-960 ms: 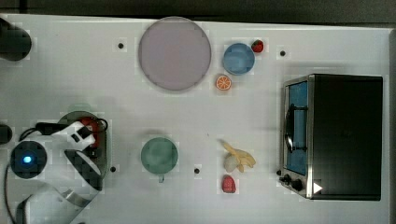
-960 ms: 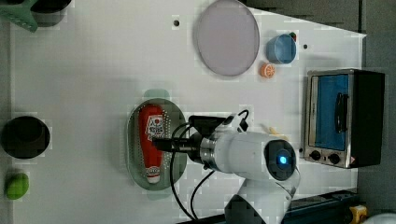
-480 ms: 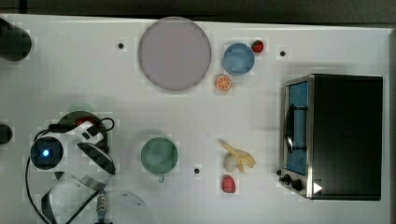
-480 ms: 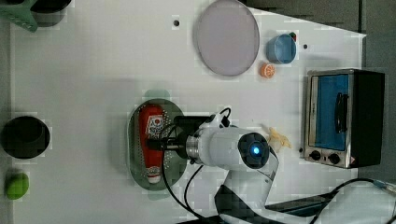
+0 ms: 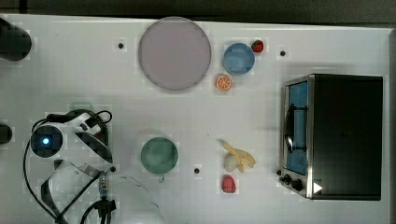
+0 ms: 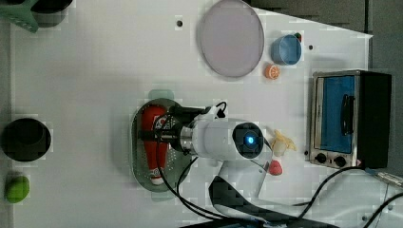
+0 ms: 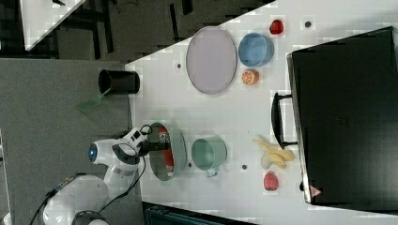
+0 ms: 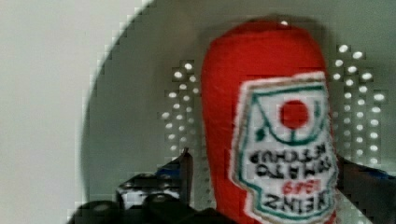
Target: Pick ketchup from strainer and place it on the table
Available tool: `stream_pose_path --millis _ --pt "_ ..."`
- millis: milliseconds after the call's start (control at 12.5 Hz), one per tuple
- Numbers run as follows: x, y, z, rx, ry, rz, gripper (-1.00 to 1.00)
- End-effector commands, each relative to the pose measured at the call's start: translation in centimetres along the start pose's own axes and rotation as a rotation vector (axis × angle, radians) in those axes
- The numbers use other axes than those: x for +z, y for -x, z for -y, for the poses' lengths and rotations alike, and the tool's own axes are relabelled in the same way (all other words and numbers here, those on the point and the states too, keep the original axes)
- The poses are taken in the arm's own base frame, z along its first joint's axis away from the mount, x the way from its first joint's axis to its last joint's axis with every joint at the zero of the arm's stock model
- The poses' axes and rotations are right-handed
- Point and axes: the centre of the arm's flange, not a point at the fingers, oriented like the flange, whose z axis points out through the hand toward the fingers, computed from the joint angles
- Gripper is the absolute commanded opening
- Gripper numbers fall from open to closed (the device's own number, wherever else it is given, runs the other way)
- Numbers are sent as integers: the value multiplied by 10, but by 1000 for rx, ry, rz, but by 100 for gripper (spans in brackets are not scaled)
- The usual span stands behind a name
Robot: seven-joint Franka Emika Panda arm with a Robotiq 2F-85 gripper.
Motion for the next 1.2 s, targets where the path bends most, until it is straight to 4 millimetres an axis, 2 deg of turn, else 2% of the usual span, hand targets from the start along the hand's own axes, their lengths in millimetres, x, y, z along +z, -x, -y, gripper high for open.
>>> stream_pose_path --millis 80,160,320,560,800,960,1120,1200 --pt "-1 2 10 29 20 -29 41" --pt "-5 2 12 25 16 -36 20" --pt "-22 3 20 10 8 -64 19" --pt "-65 7 34 9 29 -103 19" --pt "-126 6 39 102 69 -110 19" --pt "-172 -3 37 193 47 -107 19" --pt "-216 -25 22 229 37 -113 19" --pt "-237 -40 7 210 58 -118 19"
